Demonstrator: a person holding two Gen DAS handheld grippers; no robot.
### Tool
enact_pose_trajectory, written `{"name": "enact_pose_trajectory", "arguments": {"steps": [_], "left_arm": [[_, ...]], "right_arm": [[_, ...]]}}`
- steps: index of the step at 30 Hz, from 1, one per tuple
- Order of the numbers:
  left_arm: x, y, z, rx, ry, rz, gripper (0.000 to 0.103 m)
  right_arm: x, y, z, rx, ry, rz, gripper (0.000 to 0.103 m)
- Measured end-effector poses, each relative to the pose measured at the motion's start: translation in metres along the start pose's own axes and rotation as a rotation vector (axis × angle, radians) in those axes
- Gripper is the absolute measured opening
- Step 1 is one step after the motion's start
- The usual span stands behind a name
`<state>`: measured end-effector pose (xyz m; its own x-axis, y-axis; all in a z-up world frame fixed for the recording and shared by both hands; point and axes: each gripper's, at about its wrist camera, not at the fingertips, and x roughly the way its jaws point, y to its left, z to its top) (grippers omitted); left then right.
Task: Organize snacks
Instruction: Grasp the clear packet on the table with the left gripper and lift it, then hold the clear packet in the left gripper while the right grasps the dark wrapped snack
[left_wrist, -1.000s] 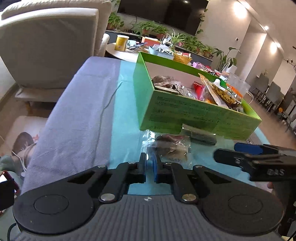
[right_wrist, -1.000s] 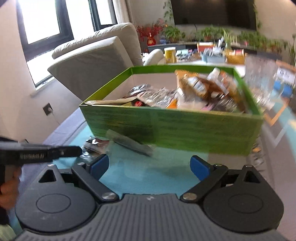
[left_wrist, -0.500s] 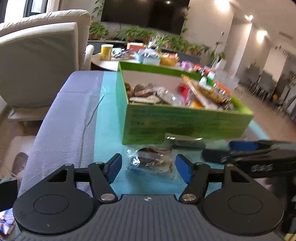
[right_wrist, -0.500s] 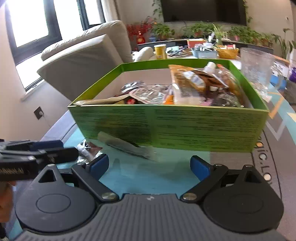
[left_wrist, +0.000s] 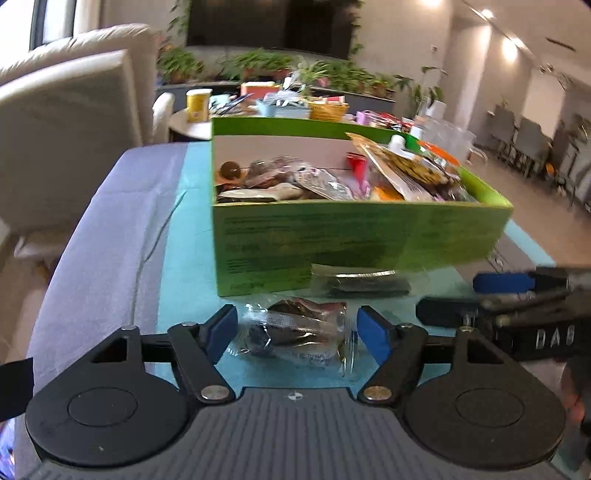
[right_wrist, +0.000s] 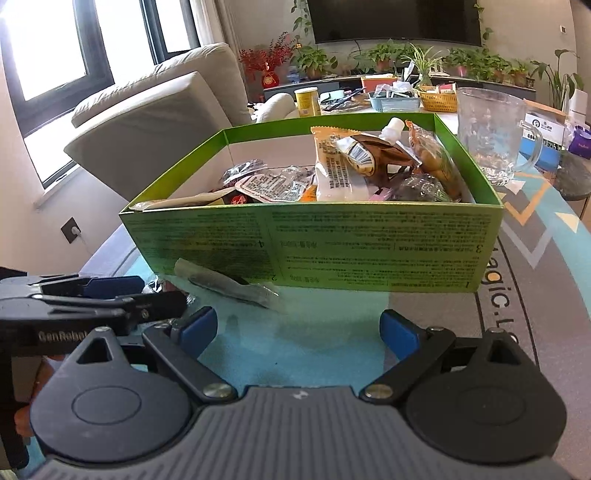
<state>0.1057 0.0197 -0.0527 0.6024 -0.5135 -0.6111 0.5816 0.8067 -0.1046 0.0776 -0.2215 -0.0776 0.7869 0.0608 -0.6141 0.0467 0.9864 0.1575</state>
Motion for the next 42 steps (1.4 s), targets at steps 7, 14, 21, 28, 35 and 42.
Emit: {"name": "enact_pose_trajectory", "arguments": {"steps": [7, 14, 21, 28, 35, 42], "left_arm": [[-0.003, -0.012, -0.008, 0.098, -0.010, 0.020, 0.070], [-0.004, -0.003, -0.005, 0.035, -0.021, 0.024, 0.058], [-0.022, 0.020, -0.012, -0.128, -0.007, 0.050, 0.008], [-0.044, 0.017, -0.020, -0.075, -0.027, 0.084, 0.008], [-0.048, 0.022, -0.022, -0.103, -0.020, 0.086, 0.008], [-0.050, 0.028, -0.024, -0.120, -0.024, 0.095, 0.008]], "right_arm": [[0.000, -0.005, 0.001, 0.020, 0.001, -0.006, 0.053], [-0.001, -0.002, 0.001, 0.008, -0.002, -0.001, 0.053], [0.002, 0.004, 0.003, 0.004, 0.000, 0.015, 0.053], [0.014, 0.023, 0.002, -0.024, 0.007, 0.036, 0.053], [0.026, 0.051, 0.006, 0.011, -0.035, -0.019, 0.054], [0.041, 0.065, 0.007, 0.086, -0.047, -0.128, 0.054]]}}
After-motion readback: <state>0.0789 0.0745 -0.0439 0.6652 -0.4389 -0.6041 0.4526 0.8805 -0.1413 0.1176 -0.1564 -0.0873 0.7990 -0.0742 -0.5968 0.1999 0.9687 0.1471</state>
